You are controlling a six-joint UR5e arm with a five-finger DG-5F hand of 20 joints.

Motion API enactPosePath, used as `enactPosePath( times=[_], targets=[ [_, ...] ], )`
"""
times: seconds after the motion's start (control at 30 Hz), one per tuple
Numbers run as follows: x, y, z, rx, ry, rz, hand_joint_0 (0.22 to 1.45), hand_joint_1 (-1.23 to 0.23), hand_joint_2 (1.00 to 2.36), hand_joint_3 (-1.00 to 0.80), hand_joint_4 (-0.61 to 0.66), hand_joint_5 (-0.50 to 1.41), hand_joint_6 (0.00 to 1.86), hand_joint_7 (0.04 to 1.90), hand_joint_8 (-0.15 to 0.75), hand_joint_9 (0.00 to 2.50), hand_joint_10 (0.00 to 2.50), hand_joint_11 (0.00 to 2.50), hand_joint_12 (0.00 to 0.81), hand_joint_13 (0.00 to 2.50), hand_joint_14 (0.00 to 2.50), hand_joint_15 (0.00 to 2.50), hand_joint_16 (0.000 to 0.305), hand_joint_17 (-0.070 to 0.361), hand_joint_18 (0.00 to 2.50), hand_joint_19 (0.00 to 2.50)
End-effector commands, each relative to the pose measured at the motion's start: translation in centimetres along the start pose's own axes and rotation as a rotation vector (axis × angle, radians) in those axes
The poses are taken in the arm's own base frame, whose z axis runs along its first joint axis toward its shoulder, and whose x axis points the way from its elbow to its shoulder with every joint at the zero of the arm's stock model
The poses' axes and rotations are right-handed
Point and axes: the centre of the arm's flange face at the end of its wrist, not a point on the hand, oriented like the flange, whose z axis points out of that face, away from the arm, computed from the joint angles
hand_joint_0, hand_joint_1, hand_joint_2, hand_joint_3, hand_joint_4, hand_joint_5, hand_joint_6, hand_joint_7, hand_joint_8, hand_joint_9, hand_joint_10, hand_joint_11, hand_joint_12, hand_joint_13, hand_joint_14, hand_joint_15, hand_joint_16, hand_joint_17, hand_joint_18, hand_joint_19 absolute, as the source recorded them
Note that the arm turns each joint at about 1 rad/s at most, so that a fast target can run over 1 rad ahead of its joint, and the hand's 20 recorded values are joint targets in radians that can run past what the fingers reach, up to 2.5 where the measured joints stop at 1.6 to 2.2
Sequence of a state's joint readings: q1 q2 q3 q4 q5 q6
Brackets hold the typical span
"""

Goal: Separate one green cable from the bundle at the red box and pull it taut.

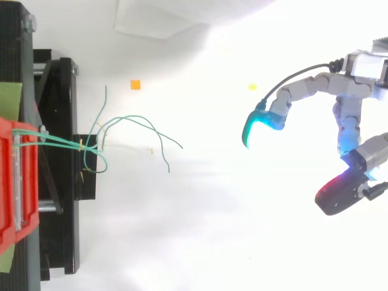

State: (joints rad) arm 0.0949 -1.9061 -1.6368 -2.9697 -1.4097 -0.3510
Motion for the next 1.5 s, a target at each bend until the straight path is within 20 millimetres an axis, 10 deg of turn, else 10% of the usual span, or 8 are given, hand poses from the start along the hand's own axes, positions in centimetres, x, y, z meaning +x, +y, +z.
enactPosePath(
  times=[0.0, 1.47],
  targets=[
    [-0.01, 0.05, -0.02, -0.001, 0.000, 0.000, 0.49, -0.62, 1.00, -0.50, 0.24, -0.12, 0.50, 0.79, 0.268, 1.62, 0.02, 0.92, 0.385, 1.50, 0.03, 0.93, 0.065, 0.147, 1.29, 0.74],
    [0.02, -0.03, 0.02, 0.001, 0.000, 0.000, 0.43, -0.49, 1.00, -0.50, 0.22, -0.17, 0.50, 0.73, 0.296, 0.95, 0.02, 0.62, 0.397, 0.93, 0.02, 0.66, 0.069, 0.155, 0.91, 0.67]
  ],
)
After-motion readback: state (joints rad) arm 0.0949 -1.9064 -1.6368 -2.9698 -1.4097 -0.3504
